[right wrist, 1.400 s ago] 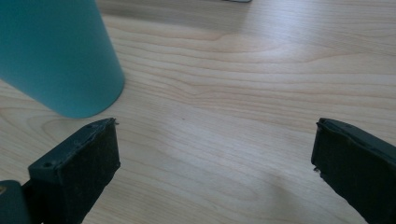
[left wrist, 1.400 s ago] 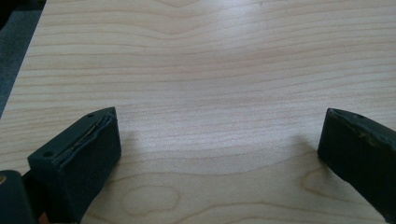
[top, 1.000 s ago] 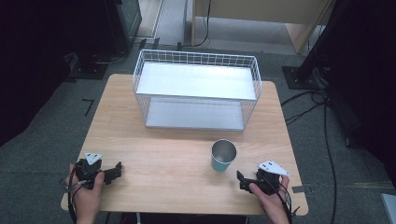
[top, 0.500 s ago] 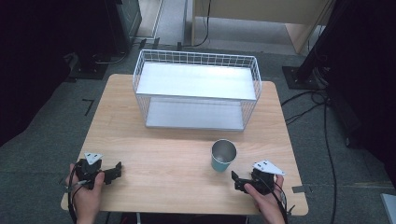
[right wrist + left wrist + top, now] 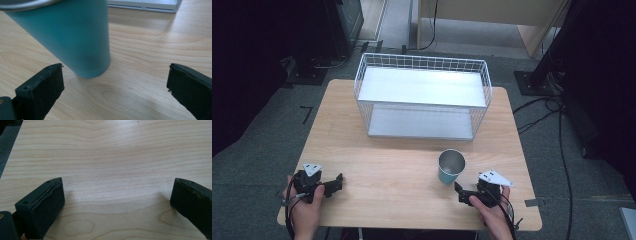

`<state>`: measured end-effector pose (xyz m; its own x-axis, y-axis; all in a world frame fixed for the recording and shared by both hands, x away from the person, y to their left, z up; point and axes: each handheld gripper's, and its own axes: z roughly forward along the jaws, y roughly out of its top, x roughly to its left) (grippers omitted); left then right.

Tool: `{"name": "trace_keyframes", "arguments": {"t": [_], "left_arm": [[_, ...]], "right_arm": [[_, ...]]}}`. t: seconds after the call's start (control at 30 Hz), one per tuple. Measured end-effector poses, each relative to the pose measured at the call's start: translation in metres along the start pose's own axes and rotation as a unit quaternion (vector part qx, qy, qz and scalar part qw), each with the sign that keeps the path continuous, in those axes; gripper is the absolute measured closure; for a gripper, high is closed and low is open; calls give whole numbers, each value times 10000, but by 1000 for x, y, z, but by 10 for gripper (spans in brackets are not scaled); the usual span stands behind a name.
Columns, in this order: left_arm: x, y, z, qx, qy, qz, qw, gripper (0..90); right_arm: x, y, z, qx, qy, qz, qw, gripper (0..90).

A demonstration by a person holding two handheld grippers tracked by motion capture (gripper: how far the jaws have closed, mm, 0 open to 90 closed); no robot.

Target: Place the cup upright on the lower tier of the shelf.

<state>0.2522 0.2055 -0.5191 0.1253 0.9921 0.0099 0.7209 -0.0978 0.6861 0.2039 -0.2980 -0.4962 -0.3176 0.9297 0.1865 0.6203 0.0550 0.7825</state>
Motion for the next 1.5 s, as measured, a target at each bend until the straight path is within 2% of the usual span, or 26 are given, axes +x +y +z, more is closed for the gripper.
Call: {"name": "trace_keyframes", "arguments": {"t": [0.3, 0.53, 0.93, 1.23, 1.33, 1.5], "left_arm": [[0, 0, 0, 1, -1, 3, 10000, 0], [0, 0, 0, 1, 0, 1, 10000, 0], [0, 0, 0, -1, -2, -1, 10000, 0], [0, 0, 0, -3, -2, -4, 10000, 0], [0, 0, 0, -4, -3, -3, 10000, 0], [0, 0, 0, -4, -2, -4, 10000, 0]], "right_arm": [[17, 9, 11, -42, 198, -117, 9997, 10], [24, 12, 17, -116, 215, -128, 9996, 32], [36, 17, 29, -373, 306, -39, 9988, 52], [45, 19, 42, -609, 43, -20, 9981, 65], [48, 20, 43, -735, -105, -49, 9972, 143], [52, 19, 44, -849, -172, -168, 9961, 163]]}}
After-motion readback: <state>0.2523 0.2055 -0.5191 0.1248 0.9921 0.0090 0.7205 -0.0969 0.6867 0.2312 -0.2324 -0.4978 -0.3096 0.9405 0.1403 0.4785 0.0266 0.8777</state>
